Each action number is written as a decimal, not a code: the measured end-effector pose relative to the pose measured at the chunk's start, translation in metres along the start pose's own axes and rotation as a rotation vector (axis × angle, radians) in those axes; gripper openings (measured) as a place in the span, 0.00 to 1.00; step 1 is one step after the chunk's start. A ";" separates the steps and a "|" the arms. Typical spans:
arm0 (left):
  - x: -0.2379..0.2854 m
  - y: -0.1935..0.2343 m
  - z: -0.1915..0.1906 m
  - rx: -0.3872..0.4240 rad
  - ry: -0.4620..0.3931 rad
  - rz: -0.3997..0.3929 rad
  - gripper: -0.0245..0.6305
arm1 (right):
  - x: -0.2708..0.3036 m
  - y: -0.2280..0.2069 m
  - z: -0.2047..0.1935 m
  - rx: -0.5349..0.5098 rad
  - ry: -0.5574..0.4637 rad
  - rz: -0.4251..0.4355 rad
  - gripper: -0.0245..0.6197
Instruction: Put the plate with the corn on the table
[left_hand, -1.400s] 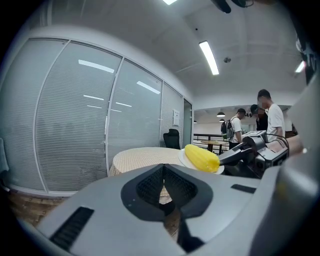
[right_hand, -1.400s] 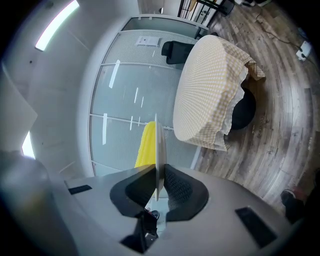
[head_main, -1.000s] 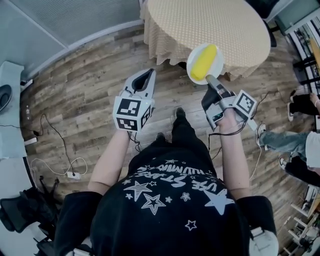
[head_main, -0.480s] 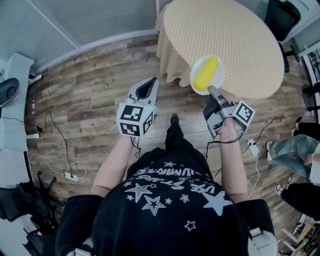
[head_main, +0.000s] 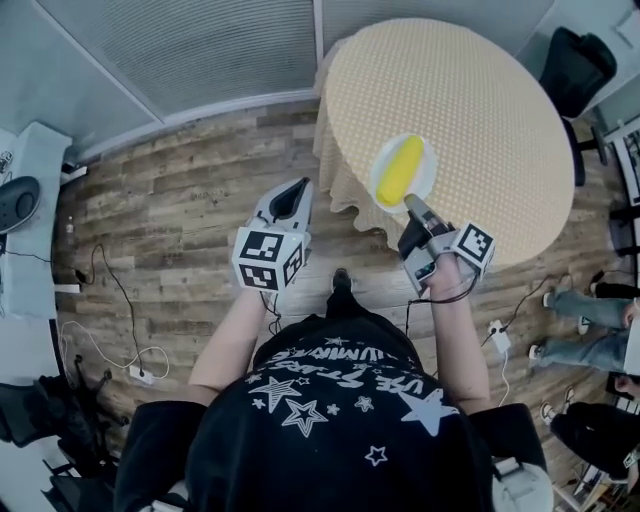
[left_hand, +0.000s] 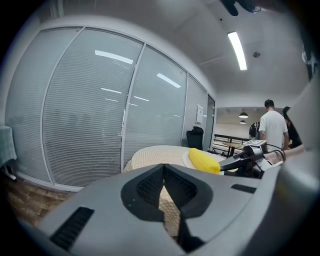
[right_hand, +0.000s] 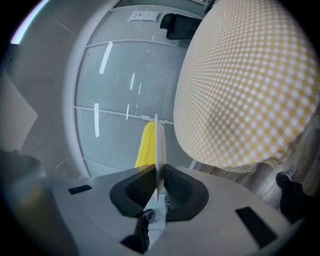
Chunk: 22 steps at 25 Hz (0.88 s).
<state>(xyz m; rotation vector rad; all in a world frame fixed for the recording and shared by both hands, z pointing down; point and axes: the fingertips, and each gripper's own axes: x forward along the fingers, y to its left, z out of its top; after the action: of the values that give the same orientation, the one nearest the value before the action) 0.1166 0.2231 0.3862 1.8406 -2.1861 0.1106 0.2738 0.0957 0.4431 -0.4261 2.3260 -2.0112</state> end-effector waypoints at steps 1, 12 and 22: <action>0.010 0.003 0.003 -0.001 0.003 0.003 0.05 | 0.008 -0.001 0.006 0.002 0.009 0.002 0.11; 0.086 0.024 0.020 -0.018 0.014 0.036 0.05 | 0.079 -0.008 0.061 -0.001 0.087 0.027 0.11; 0.112 0.098 0.043 -0.044 -0.004 0.090 0.05 | 0.161 0.000 0.062 -0.012 0.149 -0.005 0.11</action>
<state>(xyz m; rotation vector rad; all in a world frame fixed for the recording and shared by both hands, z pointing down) -0.0026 0.1241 0.3857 1.7206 -2.2559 0.0770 0.1321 -0.0014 0.4575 -0.2922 2.4238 -2.1013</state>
